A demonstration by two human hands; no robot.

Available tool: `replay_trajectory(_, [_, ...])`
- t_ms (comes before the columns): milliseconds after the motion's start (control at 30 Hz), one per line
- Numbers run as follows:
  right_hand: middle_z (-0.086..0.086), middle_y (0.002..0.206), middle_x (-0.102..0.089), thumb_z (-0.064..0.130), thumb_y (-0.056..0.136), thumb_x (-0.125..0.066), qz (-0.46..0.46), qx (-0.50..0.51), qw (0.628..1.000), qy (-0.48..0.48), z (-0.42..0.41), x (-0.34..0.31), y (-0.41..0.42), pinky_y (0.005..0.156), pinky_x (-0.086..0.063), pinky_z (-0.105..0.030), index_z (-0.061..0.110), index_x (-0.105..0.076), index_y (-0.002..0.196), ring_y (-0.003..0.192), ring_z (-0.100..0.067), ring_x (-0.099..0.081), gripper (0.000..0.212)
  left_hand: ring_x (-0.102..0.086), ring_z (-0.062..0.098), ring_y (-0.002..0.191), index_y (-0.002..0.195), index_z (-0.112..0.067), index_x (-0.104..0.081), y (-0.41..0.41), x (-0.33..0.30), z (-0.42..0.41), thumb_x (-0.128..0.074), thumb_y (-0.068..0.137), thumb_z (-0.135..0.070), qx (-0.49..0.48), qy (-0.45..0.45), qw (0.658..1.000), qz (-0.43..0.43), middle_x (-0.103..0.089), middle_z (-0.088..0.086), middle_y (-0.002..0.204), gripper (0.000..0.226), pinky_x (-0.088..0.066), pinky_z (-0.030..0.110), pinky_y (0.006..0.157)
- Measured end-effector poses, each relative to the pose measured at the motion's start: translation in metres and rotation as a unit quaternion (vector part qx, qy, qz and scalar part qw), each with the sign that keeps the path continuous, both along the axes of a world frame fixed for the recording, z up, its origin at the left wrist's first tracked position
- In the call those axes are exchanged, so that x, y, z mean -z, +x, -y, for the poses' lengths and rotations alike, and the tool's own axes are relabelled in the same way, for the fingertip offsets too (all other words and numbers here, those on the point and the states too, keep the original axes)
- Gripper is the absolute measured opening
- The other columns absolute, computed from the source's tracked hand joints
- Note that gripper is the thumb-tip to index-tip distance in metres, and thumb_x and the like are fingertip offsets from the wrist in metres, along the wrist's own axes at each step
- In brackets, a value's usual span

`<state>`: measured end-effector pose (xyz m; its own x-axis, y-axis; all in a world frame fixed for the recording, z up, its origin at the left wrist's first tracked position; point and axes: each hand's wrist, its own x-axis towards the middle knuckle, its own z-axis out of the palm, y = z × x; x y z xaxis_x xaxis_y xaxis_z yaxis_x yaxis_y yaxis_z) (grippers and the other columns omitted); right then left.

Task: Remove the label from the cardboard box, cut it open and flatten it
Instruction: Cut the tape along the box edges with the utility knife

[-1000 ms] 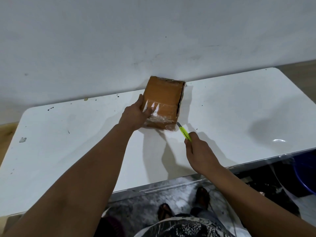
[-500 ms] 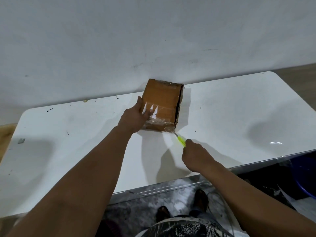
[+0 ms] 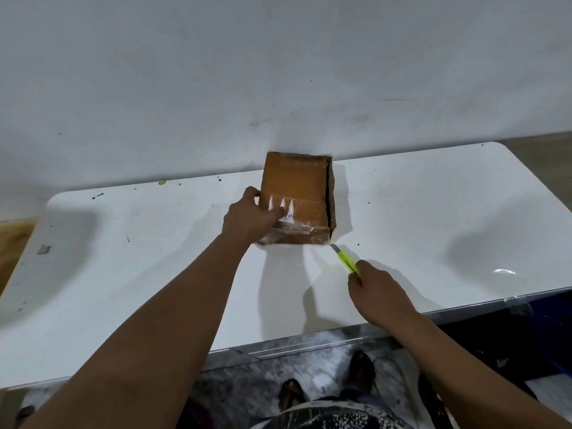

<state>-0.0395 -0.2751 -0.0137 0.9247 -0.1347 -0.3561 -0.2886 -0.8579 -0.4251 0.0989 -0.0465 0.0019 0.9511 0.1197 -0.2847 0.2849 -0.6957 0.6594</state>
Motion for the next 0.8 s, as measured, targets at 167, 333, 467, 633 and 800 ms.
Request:
replay_trajectory(167, [-0.006, 0.065, -0.054, 0.028, 0.099, -0.038, 0.057, 0.031, 0.995, 0.071, -0.009, -0.003, -0.015, 0.055, -0.04, -0.036, 0.015, -0.04, 0.085, 0.062, -0.03, -0.055, 0.019, -0.072, 0.024, 0.069, 0.106, -0.008, -0.06, -0.001, -0.011, 0.013, -0.082, 0.071, -0.044, -0.016, -0.092, 0.988, -0.12, -0.073, 0.006, 0.074, 0.054, -0.064, 0.038, 0.069])
replay_trajectory(333, [-0.008, 0.059, -0.049, 0.025, 0.1, -0.039, 0.077, 0.033, 0.986, 0.141, -0.024, -0.013, -0.022, 0.047, -0.03, -0.033, 0.013, -0.038, 0.085, 0.049, -0.023, -0.044, 0.02, -0.074, 0.026, 0.059, 0.108, -0.003, -0.063, -0.006, -0.005, 0.031, -0.081, 0.071, -0.04, -0.049, -0.178, 0.971, -0.148, -0.076, 0.008, 0.073, 0.055, -0.062, 0.034, 0.057])
replay_trajectory(467, [-0.007, 0.061, -0.05, 0.025, 0.102, -0.038, 0.089, 0.011, 0.987, 0.135, -0.026, -0.018, -0.024, 0.047, -0.031, -0.033, 0.013, -0.038, 0.088, 0.05, -0.022, -0.044, 0.019, -0.078, 0.028, 0.074, 0.111, -0.004, -0.07, -0.008, 0.005, 0.045, -0.074, 0.083, -0.047, -0.049, -0.253, 0.944, -0.207, -0.079, 0.015, 0.09, 0.051, -0.059, 0.03, 0.057])
replay_trajectory(633, [-0.007, 0.062, -0.051, 0.026, 0.102, -0.038, 0.089, 0.016, 0.989, 0.118, -0.022, -0.017, -0.026, 0.047, -0.032, -0.032, 0.012, -0.04, 0.091, 0.052, -0.024, -0.049, 0.018, -0.079, 0.027, 0.076, 0.116, -0.008, -0.067, -0.012, 0.008, 0.062, -0.07, 0.089, -0.045, -0.058, -0.307, 0.927, -0.209, -0.079, 0.014, 0.091, 0.046, -0.059, 0.033, 0.068])
replay_trajectory(800, [-0.007, 0.063, -0.052, 0.024, 0.101, -0.038, 0.084, 0.043, 0.99, 0.109, -0.017, -0.015, -0.022, 0.047, -0.031, -0.032, 0.01, -0.04, 0.093, 0.053, -0.024, -0.05, 0.017, -0.079, 0.028, 0.08, 0.117, -0.009, -0.067, -0.015, 0.005, 0.079, -0.067, 0.095, -0.04, -0.055, -0.347, 0.911, -0.217, -0.08, 0.013, 0.091, 0.038, -0.059, 0.034, 0.075])
